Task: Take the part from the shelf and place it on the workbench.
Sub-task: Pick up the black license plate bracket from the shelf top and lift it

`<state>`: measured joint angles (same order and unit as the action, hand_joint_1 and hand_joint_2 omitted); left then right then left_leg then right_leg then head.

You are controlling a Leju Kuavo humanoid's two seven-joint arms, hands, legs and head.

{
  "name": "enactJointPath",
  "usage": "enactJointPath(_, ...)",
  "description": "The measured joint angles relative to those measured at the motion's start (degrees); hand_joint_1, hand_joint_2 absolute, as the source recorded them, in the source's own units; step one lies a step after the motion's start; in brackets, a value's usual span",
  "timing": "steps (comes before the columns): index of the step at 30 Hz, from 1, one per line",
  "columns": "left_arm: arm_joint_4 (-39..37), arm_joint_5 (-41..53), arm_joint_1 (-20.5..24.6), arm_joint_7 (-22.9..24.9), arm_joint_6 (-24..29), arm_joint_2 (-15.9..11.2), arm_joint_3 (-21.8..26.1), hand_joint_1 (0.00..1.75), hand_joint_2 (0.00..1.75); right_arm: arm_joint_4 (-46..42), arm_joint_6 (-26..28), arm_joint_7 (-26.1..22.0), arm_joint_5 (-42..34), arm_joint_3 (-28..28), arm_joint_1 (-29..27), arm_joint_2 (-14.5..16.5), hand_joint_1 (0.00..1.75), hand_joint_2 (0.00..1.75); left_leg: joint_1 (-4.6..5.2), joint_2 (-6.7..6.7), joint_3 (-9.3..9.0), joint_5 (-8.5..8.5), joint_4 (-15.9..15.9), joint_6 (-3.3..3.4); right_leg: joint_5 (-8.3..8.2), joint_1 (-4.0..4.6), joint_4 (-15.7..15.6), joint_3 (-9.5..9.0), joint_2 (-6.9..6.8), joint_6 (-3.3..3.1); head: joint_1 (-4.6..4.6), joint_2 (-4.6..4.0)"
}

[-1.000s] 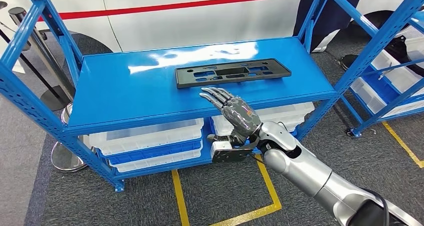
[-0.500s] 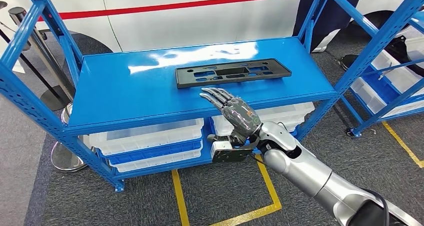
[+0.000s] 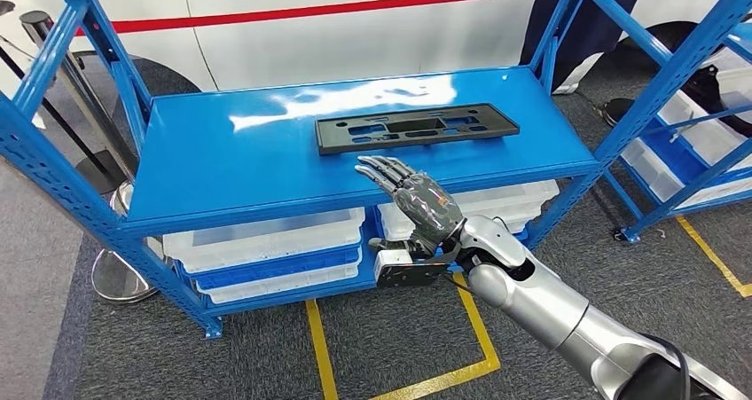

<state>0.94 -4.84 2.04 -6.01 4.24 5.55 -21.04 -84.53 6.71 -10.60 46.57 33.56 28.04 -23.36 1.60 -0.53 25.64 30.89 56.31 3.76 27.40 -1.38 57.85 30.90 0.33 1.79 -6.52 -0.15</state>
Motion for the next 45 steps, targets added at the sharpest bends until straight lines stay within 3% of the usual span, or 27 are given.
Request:
enactJointPath(2,0.0,-0.1,0.0,-0.1,0.0,0.0,0.0,0.00,0.00,0.0,0.0,0.0,0.0,-0.1,0.1,0.0,0.00,0.00,-0.17,0.00,-0.21,-0.24,-0.4,0.58,1.85,0.11,4.5,2.59,-0.13,-0.01,-0.01,0.00)
enactJointPath(4,0.0,-0.1,0.0,-0.1,0.0,0.0,0.0,0.00,0.00,0.1,0.0,0.0,0.0,-0.1,-0.1,0.0,0.00,0.00,0.08,0.00,-0.22,-0.15,-0.4,0.92,4.13,0.27,12.6,7.54,-0.19,-0.29,-0.02,0.00)
enactJointPath(6,0.0,-0.1,-0.1,-0.1,0.0,0.0,0.0,0.00,0.00,0.2,0.0,0.0,0.0,-0.1,-0.4,0.0,0.00,0.00,0.53,-0.08,-0.66,0.24,-0.4,1.24,3.36,0.67,16.9,11.30,-0.18,-0.97,-0.02,0.00)
enactJointPath(7,0.0,-0.1,-0.1,-0.1,0.0,0.0,0.0,0.00,0.00,0.3,0.0,0.0,0.0,-0.1,-0.5,0.0,0.00,0.00,0.79,-0.16,-1.10,0.57,-0.4,1.39,1.23,1.01,15.8,11.65,-0.16,-1.57,-0.02,0.00)
enactJointPath(8,0.0,-0.1,-0.1,-0.1,0.0,0.0,0.0,0.00,0.00,0.3,0.0,0.0,0.0,-0.1,-0.5,0.0,0.00,0.00,1.09,-0.24,-1.68,0.98,-0.4,1.48,-1.76,1.50,12.5,10.94,-0.11,-2.42,-0.02,0.00)
enactJointPath(10,0.0,-0.1,-0.2,-0.1,-0.1,0.2,0.0,0.00,0.00,0.4,0.0,0.0,0.0,-0.1,-0.5,0.0,0.00,0.00,1.37,-0.32,-2.44,1.81,-0.5,1.53,-5.69,2.36,6.5,8.90,-0.06,-4.44,0.20,0.00)
enactJointPath(12,-0.1,-0.2,-0.3,-0.1,-0.1,0.5,0.0,0.00,0.00,0.4,0.0,0.0,0.0,-0.1,-0.4,0.0,0.00,0.00,1.00,-0.29,-2.40,2.30,-0.6,1.07,-5.94,3.10,4.1,7.88,-0.20,-5.69,0.42,0.00)
enactJointPath(13,-0.1,-0.2,-0.1,-0.2,-0.1,0.5,0.0,0.00,0.00,0.4,0.0,0.0,0.0,-0.2,-0.3,-0.1,0.00,0.00,0.82,-0.22,-2.41,2.41,-0.9,0.76,-5.83,3.40,3.5,7.57,-0.28,-5.93,0.49,0.00)
enactJointPath(16,-0.1,-0.2,0.3,-0.2,-0.2,0.4,-0.1,0.00,0.00,0.2,0.0,0.0,0.0,-0.4,0.0,-0.1,0.00,0.00,1.00,-0.01,-3.21,3.37,-0.9,-0.04,-4.75,2.43,-0.8,4.30,-0.33,-6.06,0.48,0.01)
enactJointPath(18,-0.1,-0.2,0.3,-0.2,-0.2,0.4,-0.1,0.00,0.00,0.2,0.0,-0.1,0.0,-0.4,0.1,-0.1,0.00,0.00,0.19,0.06,0.09,5.30,5.0,-1.32,-4.28,1.34,-3.2,2.06,-0.37,-5.51,0.67,0.00)
enactJointPath(20,-0.1,-0.2,0.3,-0.3,-0.2,0.3,-0.1,0.00,0.00,0.3,0.0,0.0,0.0,-0.4,0.0,-0.1,0.00,0.00,-1.17,0.07,5.77,6.62,12.4,-2.90,-3.64,0.43,-3.7,0.92,-0.52,-4.56,0.70,0.00)
enactJointPath(22,-0.1,-0.2,0.1,-0.3,-0.2,0.2,-0.1,0.00,0.00,0.4,0.0,0.0,0.0,-0.3,-0.2,-0.1,0.00,0.00,-2.67,0.14,9.14,3.55,13.6,-4.80,-2.42,-0.86,-3.4,-0.18,-0.60,-2.73,0.71,0.00)
enactJointPath(24,-0.2,-0.4,-0.3,-0.3,-0.1,0.0,-0.2,0.00,0.00,0.5,0.0,0.0,0.0,-0.3,-0.3,0.0,0.00,0.00,-4.05,0.23,9.40,-2.15,8.8,-7.18,-0.79,-2.35,-2.4,-1.09,-0.53,-0.49,0.73,0.00)
enactJointPath(25,-0.2,-0.5,-0.5,-0.3,-0.2,0.2,-0.2,0.00,0.00,0.6,0.0,0.0,0.0,-0.3,-0.2,0.0,0.00,0.00,-4.36,0.21,9.10,-3.70,6.7,-8.06,0.02,-2.79,-1.5,-1.08,-0.45,0.59,1.02,0.00)
enactJointPath(27,-0.3,-0.7,-0.6,-0.3,-0.2,0.3,-0.4,0.00,0.00,0.8,0.0,0.0,-0.1,-0.3,-0.2,0.1,0.00,0.00,-4.36,-0.18,9.13,-3.33,5.6,-7.62,1.09,-2.95,0.2,-0.38,-0.26,2.04,1.54,0.00)
enactJointPath(28,-0.3,-0.8,-0.6,-0.4,-0.2,0.4,-0.5,0.00,0.00,0.8,-0.1,0.0,-0.3,-0.3,-0.1,0.1,0.00,0.00,-4.39,-0.35,9.36,-2.88,5.9,-6.63,1.26,-2.82,0.7,-0.04,-0.18,2.36,1.76,0.00)
enactJointPath(30,-0.3,-0.8,-0.5,-0.5,-0.1,0.3,-0.7,0.00,0.00,0.9,-0.2,0.0,-1.1,-0.4,0.1,0.2,0.00,0.00,-4.34,-0.60,9.59,-2.17,6.6,-5.02,1.53,-2.79,1.1,0.12,-0.17,2.49,1.59,0.00)
enactJointPath(32,-0.3,-0.9,-0.5,-0.6,-0.1,0.3,-1.0,0.00,0.00,1.0,-0.4,-0.1,-1.8,-0.7,0.4,0.3,0.00,0.00,-4.06,-0.69,9.18,-1.66,6.7,-4.27,2.89,-2.71,4.3,1.66,-0.50,2.15,1.50,0.00)
enactJointPath(35,-0.3,-1.0,-0.5,-0.6,-0.1,0.3,-1.3,0.00,0.00,1.1,-0.6,-0.1,-2.2,-1.0,0.7,0.4,0.00,0.00,-3.12,-0.80,7.99,-1.39,5.7,-3.83,6.43,-1.49,16.2,9.02,-0.92,0.85,1.46,0.00)
enactJointPath(37,-0.3,-1.1,-0.5,-0.6,-0.1,0.2,-1.3,0.00,0.00,1.3,-0.7,-0.1,-2.3,-1.1,0.7,0.5,0.00,0.00,-1.92,-1.02,6.74,-1.16,4.8,-3.46,5.37,0.11,19.5,12.57,-0.88,-1.06,1.46,0.00)
enactJointPath(38,-0.3,-1.1,-0.5,-0.6,-0.1,0.2,-1.4,0.00,0.00,1.4,-0.8,-0.1,-2.3,-1.1,0.7,0.5,0.00,0.00,-1.10,-1.15,5.92,-1.02,4.2,-3.18,3.12,1.15,17.9,12.78,-0.76,-2.62,1.45,0.00)
enactJointPath(39,-0.3,-1.2,-0.5,-0.6,0.0,0.2,-1.4,0.00,0.00,1.5,-0.8,-0.1,-2.3,-1.1,0.8,0.6,0.00,0.00,-0.29,-1.29,5.00,-0.90,3.5,-2.80,0.06,2.44,14.3,12.09,-0.26,-4.87,1.46,0.00)
enactJointPath(41,-0.4,-1.2,-0.6,-0.6,0.0,0.7,-1.4,0.00,0.00,1.5,-0.8,-0.1,-2.3,-1.1,0.7,0.6,0.00,0.00,0.29,-1.50,3.54,-0.71,2.2,-2.22,-5.01,4.40,7.5,9.91,1.69,-10.40,2.17,0.00)
enactJointPath(42,-0.4,-1.2,-0.6,-0.6,-0.1,1.0,-1.4,0.00,0.00,1.6,-0.9,-0.1,-2.3,-1.2,0.7,0.5,0.00,0.00,-0.09,-1.58,3.08,-0.70,1.7,-2.33,-6.34,5.12,5.3,8.93,2.48,-12.49,2.50,0.00)
enactJointPath(43,-0.5,-1.2,-0.6,-0.6,-0.1,1.3,-1.4,0.00,0.00,1.6,-0.9,-0.1,-2.3,-1.2,0.9,0.5,0.00,0.00,-0.82,-1.68,2.71,-0.69,1.1,-2.72,-6.80,5.49,4.4,8.16,2.89,-13.73,2.78,0.00)
enactJointPath(44,-0.5,-1.2,-0.6,-0.6,-0.1,1.4,-1.4,0.00,0.00,1.6,-0.9,-0.1,-2.3,-1.3,1.1,0.5,0.00,0.00,-1.25,-1.87,2.17,-0.79,0.4,-3.28,-7.16,5.93,3.4,7.38,2.67,-14.06,2.75,0.00)
enactJointPath(45,-0.5,-1.2,-0.5,-0.7,-0.2,1.6,-1.4,0.00,0.00,1.5,-0.8,-0.1,-2.3,-1.4,1.5,0.5,0.00,0.00,-1.57,-1.91,1.35,-0.76,-0.6,-3.41,-7.39,5.71,1.6,5.94,2.55,-14.23,2.55,0.00)
